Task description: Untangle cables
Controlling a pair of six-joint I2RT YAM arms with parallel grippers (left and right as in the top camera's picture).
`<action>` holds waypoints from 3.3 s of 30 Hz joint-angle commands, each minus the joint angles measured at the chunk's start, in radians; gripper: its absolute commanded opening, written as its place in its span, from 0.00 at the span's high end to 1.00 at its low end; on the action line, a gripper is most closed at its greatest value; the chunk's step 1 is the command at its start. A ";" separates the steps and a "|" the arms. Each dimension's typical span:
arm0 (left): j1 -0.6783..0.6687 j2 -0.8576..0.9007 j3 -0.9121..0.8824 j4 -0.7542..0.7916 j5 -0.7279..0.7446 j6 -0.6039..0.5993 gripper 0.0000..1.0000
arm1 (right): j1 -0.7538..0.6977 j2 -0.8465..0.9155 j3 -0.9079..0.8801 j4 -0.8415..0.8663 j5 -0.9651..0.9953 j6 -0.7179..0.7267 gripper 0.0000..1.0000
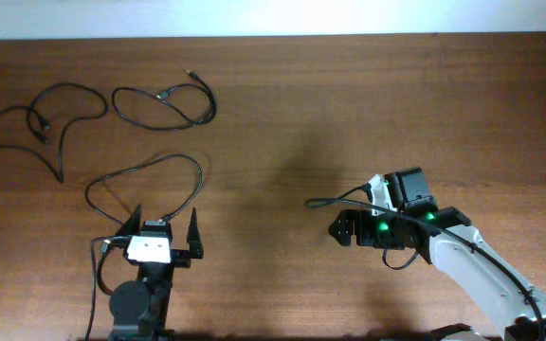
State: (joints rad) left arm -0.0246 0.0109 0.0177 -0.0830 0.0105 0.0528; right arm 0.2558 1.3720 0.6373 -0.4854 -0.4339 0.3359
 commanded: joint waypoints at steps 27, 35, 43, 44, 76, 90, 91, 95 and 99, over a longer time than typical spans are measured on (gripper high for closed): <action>0.008 -0.006 -0.008 0.000 -0.007 0.001 0.01 | -0.001 -0.446 0.001 -0.008 0.211 -0.015 0.01; 0.008 -0.006 -0.008 0.000 -0.007 0.001 0.01 | -0.003 -0.762 0.000 -0.042 0.424 -0.015 0.02; 0.008 -0.006 -0.008 0.000 -0.007 0.001 0.01 | -0.076 -1.115 0.000 -0.119 0.600 -0.014 0.01; 0.008 -0.006 -0.008 0.000 -0.007 0.001 0.01 | -0.118 -1.150 0.000 -0.133 0.599 -0.014 0.02; 0.008 -0.006 -0.008 0.000 -0.007 0.001 0.01 | -0.297 -1.369 -0.501 0.495 0.578 -0.014 0.02; 0.008 -0.006 -0.008 0.000 -0.007 0.001 0.01 | -0.297 -1.369 -0.632 0.456 0.577 -0.267 0.02; 0.008 -0.006 -0.008 0.000 -0.007 0.001 0.01 | -0.296 -1.369 -0.632 0.415 0.577 -0.296 0.01; 0.008 -0.006 -0.008 0.000 -0.007 0.001 0.01 | -0.295 -1.369 -0.632 0.412 0.517 -0.432 0.01; 0.008 -0.006 -0.008 0.000 -0.007 0.001 0.01 | -0.296 -1.369 -0.632 0.407 0.476 -0.568 0.02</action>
State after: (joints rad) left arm -0.0238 0.0109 0.0170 -0.0841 0.0101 0.0528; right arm -0.0360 0.0120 0.0101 -0.0677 0.0753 -0.1383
